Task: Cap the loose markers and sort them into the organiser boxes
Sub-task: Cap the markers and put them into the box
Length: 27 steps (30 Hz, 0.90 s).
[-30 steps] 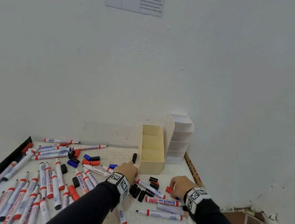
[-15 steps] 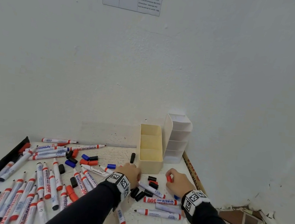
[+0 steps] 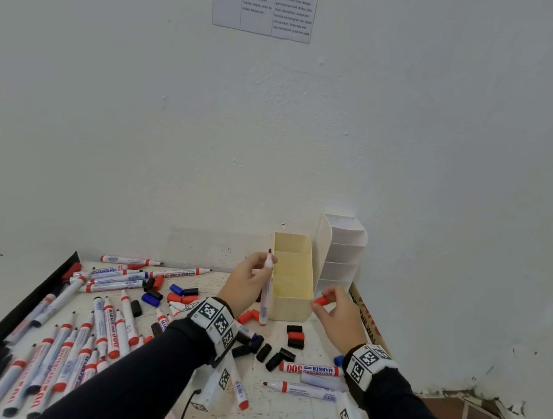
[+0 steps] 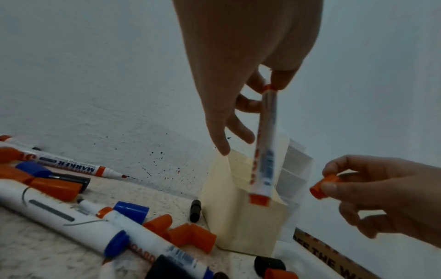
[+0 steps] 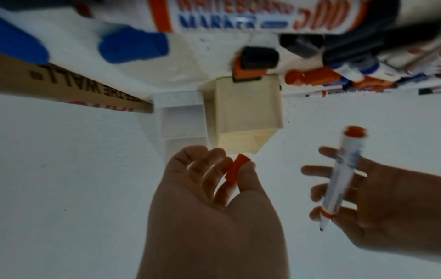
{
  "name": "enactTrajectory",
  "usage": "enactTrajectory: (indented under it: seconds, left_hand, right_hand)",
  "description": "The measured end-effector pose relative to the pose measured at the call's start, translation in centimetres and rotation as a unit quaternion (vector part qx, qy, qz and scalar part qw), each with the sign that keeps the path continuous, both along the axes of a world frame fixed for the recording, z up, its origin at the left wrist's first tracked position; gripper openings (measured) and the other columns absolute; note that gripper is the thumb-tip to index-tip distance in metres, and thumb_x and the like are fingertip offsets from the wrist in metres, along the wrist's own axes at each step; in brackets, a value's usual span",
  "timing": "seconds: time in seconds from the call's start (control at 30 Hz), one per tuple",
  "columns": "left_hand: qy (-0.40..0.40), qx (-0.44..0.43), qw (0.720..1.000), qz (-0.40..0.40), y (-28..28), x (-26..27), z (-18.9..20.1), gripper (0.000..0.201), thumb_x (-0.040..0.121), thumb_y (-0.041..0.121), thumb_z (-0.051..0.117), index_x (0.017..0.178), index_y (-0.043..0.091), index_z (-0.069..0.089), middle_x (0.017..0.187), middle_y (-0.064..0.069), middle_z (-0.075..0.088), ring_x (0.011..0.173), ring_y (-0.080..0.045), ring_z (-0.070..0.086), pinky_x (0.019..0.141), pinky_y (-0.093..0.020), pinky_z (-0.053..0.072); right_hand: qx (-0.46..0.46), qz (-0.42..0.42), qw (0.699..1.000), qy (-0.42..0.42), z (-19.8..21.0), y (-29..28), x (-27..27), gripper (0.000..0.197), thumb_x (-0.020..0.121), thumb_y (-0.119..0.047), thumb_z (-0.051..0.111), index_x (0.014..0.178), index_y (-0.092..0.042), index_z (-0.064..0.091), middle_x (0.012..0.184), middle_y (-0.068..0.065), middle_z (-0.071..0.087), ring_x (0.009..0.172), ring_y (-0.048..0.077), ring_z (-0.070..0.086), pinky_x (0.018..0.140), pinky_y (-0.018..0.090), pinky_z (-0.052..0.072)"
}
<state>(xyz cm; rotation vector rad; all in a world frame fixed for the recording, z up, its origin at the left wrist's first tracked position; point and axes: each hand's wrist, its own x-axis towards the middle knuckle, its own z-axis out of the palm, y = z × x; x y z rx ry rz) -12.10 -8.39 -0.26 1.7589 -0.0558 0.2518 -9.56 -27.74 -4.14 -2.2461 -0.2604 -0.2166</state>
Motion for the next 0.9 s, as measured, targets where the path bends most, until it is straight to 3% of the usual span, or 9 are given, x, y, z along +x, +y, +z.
enactTrajectory:
  seconds: [0.1,0.17,0.27,0.43,0.57,0.6,0.7,0.8,0.9]
  left_hand:
    - [0.045,-0.015,0.998,-0.028,0.3,-0.8,0.6,0.023,0.1,0.015,0.032,0.115,0.02,0.048,0.086,-0.001,0.054,0.069,-0.015,0.056,0.066,-0.027,0.051]
    - [0.049,0.142,0.987,-0.047,0.8,-1.6,0.3,0.029,0.1,0.02,0.035,0.125,0.03,0.045,0.092,0.004,0.057,0.069,-0.007,0.053,0.064,-0.018,0.045]
    - [0.05,0.285,0.956,-0.047,1.6,-2.4,-0.8,0.037,0.097,0.022,0.045,0.134,0.021,0.047,0.12,-0.002,0.06,0.092,-0.008,0.054,0.078,-0.015,0.038]
    - [0.052,0.297,0.951,-0.064,2.8,-3.6,-1.4,0.028,0.093,0.023,0.053,0.119,0.018,0.061,0.109,0.0,0.068,0.087,-0.005,0.056,0.068,-0.006,0.038]
    - [0.062,0.294,0.951,-0.07,3.7,-4.4,-1.5,0.025,0.09,0.03,0.058,0.113,0.022,0.065,0.093,0.005,0.065,0.082,-0.007,0.056,0.071,-0.017,0.043]
    - [0.072,0.28,0.955,-0.07,4.1,-4.6,-1.5,0.026,0.087,0.03,0.062,0.111,0.022,0.064,0.088,0.008,0.062,0.077,-0.006,0.055,0.07,-0.018,0.045]
    - [0.069,0.257,0.961,-0.075,4.9,-5.0,-1.3,0.023,0.081,0.022,0.07,0.103,0.02,0.063,0.082,0.012,0.059,0.072,-0.002,0.055,0.072,-0.021,0.051]
    - [0.031,0.29,0.954,-0.072,5.2,-5.5,-0.6,0.018,0.092,0.025,0.055,0.104,0.017,0.066,0.081,0.007,0.062,0.069,-0.005,0.055,0.07,-0.022,0.047]
    - [0.035,0.337,0.939,-0.061,4.9,-5.7,0.4,0.027,0.098,0.027,0.039,0.097,0.015,0.063,0.077,0.002,0.057,0.068,-0.013,0.052,0.067,-0.026,0.042]
  right_hand:
    - [0.064,0.002,0.998,-0.027,1.4,1.7,-0.6,0.016,0.085,-0.023,0.065,0.092,-0.016,0.053,0.085,-0.01,0.06,0.06,0.003,0.047,0.06,0.016,0.036]
    - [0.102,0.006,0.994,-0.04,2.2,2.7,-1.2,0.017,0.083,-0.023,0.067,0.091,-0.017,0.052,0.083,-0.011,0.059,0.066,0.005,0.05,0.063,0.016,0.039]
    - [0.115,0.036,0.992,-0.027,2.7,4.0,-1.8,0.019,0.082,-0.023,0.068,0.092,-0.02,0.053,0.084,-0.01,0.06,0.064,0.01,0.049,0.063,0.017,0.039]
    - [0.089,0.07,0.994,-0.006,1.7,5.3,-2.7,0.019,0.082,-0.019,0.067,0.088,-0.026,0.051,0.088,-0.009,0.061,0.056,0.003,0.045,0.059,0.012,0.036]
    - [0.078,0.14,0.984,0.074,1.3,6.0,-3.3,0.012,0.087,-0.021,0.062,0.089,-0.027,0.052,0.093,-0.002,0.063,0.059,-0.005,0.052,0.057,0.01,0.039]
    - [0.075,0.143,0.983,0.086,1.6,6.2,-3.6,0.005,0.09,-0.027,0.058,0.089,-0.025,0.054,0.087,-0.002,0.063,0.056,-0.005,0.052,0.055,0.01,0.038]
    - [0.044,0.141,0.985,0.092,2.6,7.1,-4.0,0.035,0.096,-0.044,0.038,0.071,-0.024,0.052,0.061,-0.004,0.052,0.051,0.005,0.044,0.054,0.017,0.036]
    - [0.034,0.1,0.992,0.071,3.4,8.6,-4.2,0.049,0.097,-0.046,0.031,0.055,-0.022,0.042,0.052,-0.005,0.037,0.051,0.009,0.037,0.054,0.023,0.03]
    - [0.051,0.076,0.993,0.068,3.9,9.9,-4.0,0.05,0.098,-0.041,0.032,0.054,-0.018,0.036,0.052,-0.003,0.033,0.05,0.011,0.034,0.052,0.025,0.027]
